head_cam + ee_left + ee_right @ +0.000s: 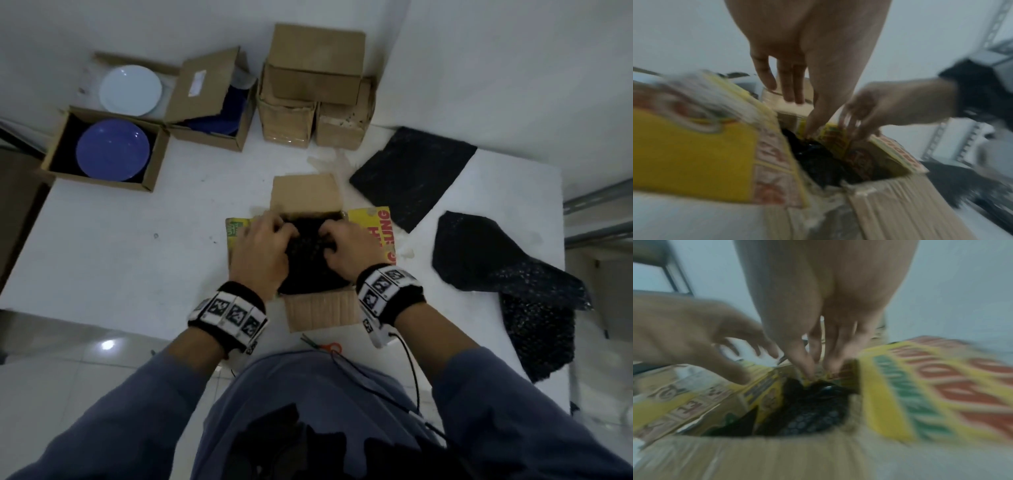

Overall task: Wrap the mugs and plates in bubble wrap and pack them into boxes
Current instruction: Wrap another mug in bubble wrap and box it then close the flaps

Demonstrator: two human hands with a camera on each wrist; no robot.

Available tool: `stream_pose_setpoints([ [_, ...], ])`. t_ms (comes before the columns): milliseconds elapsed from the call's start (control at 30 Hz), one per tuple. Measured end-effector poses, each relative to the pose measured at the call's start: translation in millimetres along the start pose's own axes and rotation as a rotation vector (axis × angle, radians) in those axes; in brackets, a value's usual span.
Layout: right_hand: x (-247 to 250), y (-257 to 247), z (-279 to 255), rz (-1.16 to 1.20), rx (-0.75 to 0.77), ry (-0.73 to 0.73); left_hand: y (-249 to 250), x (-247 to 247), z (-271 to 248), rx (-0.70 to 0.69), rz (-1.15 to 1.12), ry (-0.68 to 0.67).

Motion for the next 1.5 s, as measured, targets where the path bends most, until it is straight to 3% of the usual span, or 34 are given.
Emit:
stream_pose_setpoints([
  [33,6,7,-8,0.016,-0.024,0.12,-12,9,-6,0.094,-0.041,0.07],
  [100,13,22,-26,-0.032,-0.1,0.333,-36,14,-20,0.317,-0.193,0.079],
  [200,17,41,-49,-0.071,-0.294,0.45,-58,2,-36,0.527,-0.588,0.036],
  [267,15,48,-59,-0.041,-0.365,0.469,-58,0,-42,0.512,-0.703,0.119],
  [333,11,47,-67,0.018,-0.343,0.502,-52,1,-46,0.468,-0.748,0.142],
  [433,-5,35,-76,0.169,-0.128,0.428,-39,-2,-50,0.392,-0.772,0.086],
  [567,-27,10,-90,-0.013,0.183,0.1,-39,-1,-51,0.408,-0.574,0.081],
  [667,-43,-5,-96,-0.316,0.205,-0.222,-44,0,-51,0.464,-0.525,0.05],
  [733,-52,-12,-99,-0.442,0.192,-0.287,-46,0,-52,0.459,-0.481,0.03],
  [900,-52,-27,-96,-0.499,0.231,-0.08,-54,-3,-43,0.395,-0.366,-0.02],
  [1067,-26,-43,-84,-0.318,0.297,-0.176,-63,-5,-3,0.311,-0.248,-0.228],
  [1133,-10,-48,-70,-0.31,0.266,-0.152,-61,-4,14,0.29,-0.303,-0.335],
  [1367,-7,-36,-50,-0.34,0.128,0.11,-62,2,55,0.359,-0.688,-0.448],
  [1433,-19,-31,-59,-0.324,0.168,0.189,-60,4,58,0.424,-0.786,-0.47],
  [1500,-33,-26,-70,-0.284,0.258,0.18,-56,6,54,0.392,-0.84,-0.462],
])
Point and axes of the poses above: each hand's wrist, its own z-axis towards the middle knuckle, its own x-axis out of the back of the hand, y = z × x, the point moved 3 cm from there along z, towards the middle knuckle, and after that the axes turned 6 degrees about x, right-handed, at the moved point
